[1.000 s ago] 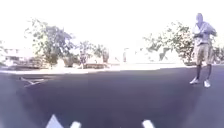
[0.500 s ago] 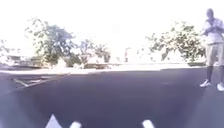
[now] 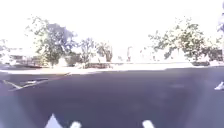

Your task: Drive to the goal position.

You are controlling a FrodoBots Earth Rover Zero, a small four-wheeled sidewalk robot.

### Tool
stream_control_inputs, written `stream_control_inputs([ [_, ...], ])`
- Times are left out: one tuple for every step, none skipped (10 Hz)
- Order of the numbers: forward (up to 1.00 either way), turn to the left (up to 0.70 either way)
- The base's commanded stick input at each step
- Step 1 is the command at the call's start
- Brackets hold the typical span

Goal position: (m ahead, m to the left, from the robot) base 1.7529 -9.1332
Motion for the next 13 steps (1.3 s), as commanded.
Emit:
stream_control_inputs([
  [0.70, -0.35],
  [0.70, -0.35],
  [0.70, -0.35],
  [0.70, -0.35],
  [0.70, -0.35],
  [0.70, -0.35],
  [0.70, -0.31],
  [0.70, -0.16],
  [0.70, -0.02],
  [0.70, 0.00],
  [0.70, 0.00],
  [0.70, -0.05],
  [0.70, -0.19],
])
